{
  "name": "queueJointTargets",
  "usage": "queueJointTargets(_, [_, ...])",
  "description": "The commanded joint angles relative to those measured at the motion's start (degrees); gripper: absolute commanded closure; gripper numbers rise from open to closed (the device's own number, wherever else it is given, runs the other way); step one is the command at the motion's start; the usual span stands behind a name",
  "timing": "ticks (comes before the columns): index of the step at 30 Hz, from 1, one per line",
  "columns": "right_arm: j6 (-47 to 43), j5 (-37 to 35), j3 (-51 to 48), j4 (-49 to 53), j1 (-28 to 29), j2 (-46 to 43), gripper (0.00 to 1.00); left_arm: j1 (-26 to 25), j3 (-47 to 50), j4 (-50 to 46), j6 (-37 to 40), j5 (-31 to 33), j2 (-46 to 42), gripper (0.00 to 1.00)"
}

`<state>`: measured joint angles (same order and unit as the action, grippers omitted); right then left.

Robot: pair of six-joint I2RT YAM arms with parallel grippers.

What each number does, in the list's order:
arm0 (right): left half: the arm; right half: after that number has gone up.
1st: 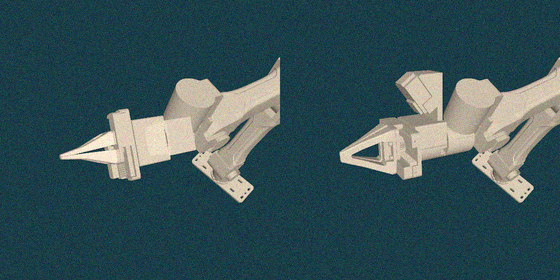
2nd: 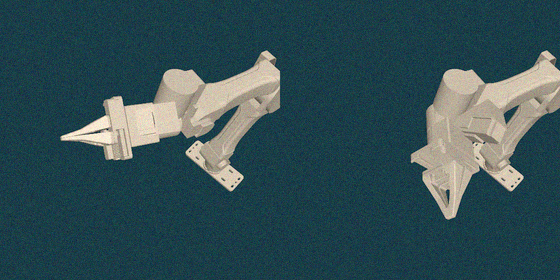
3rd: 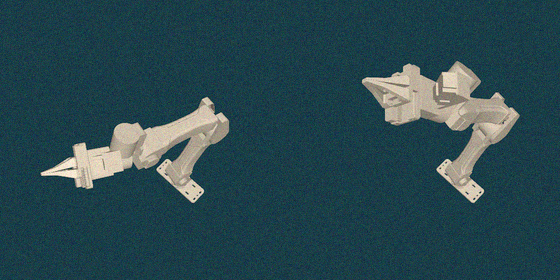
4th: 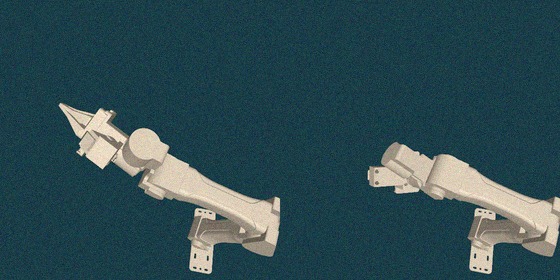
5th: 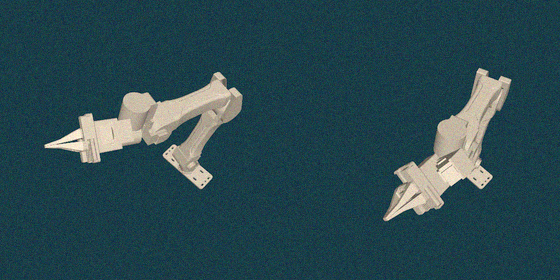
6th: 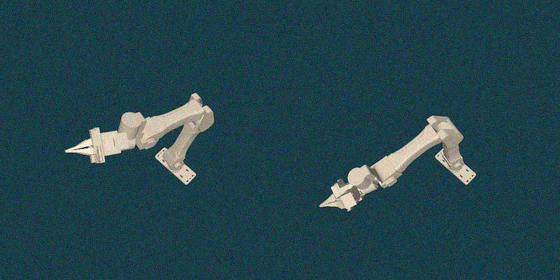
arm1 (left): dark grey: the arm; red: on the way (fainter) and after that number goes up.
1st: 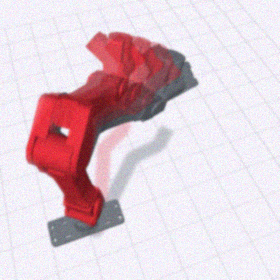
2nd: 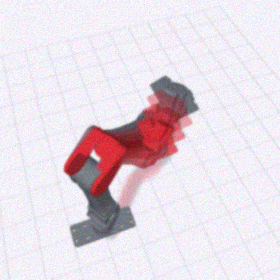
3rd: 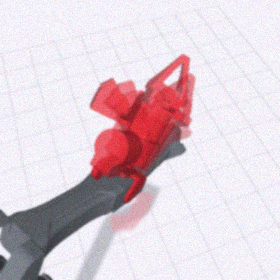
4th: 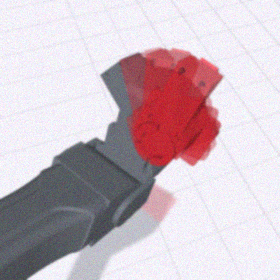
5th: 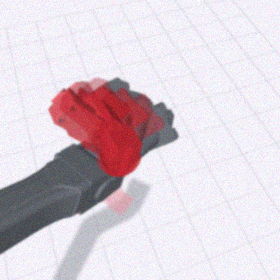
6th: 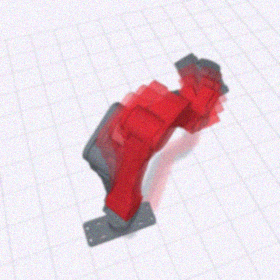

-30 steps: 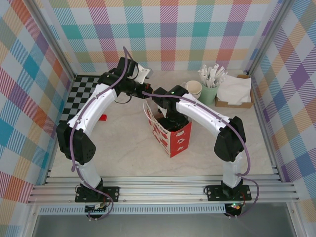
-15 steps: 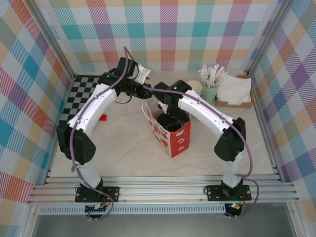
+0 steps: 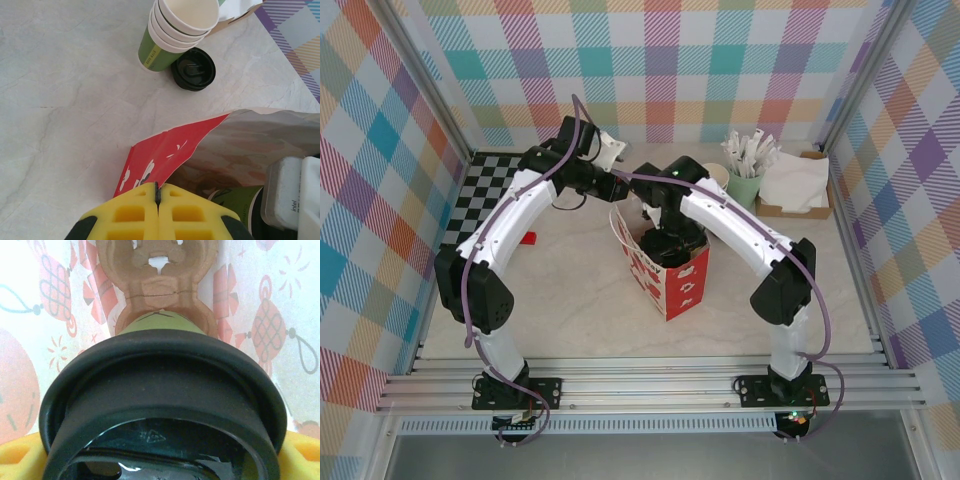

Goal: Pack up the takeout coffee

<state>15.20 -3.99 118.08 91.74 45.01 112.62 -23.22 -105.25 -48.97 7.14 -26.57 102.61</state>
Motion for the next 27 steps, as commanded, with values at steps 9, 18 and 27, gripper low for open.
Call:
queueJointTargets(9, [0.8,-0.2,1.2,3.0,-0.2,1.9,0.6,-0.2,-1.1,-1.1,1.2,-0.2,-0.9,1.0])
queueJointTargets(18, [0.6,0.0,-0.5,1.7,-0.2,2.1,0.6,-0.2,0.2,0.3,1.0,0.6,-1.9,1.0])
queueJointTargets(27, [0.3,-0.1,-1.8,0.5,-0.2,1.8,0.6,-0.2,0.2,0.0,0.9,0.4,-1.7,1.0])
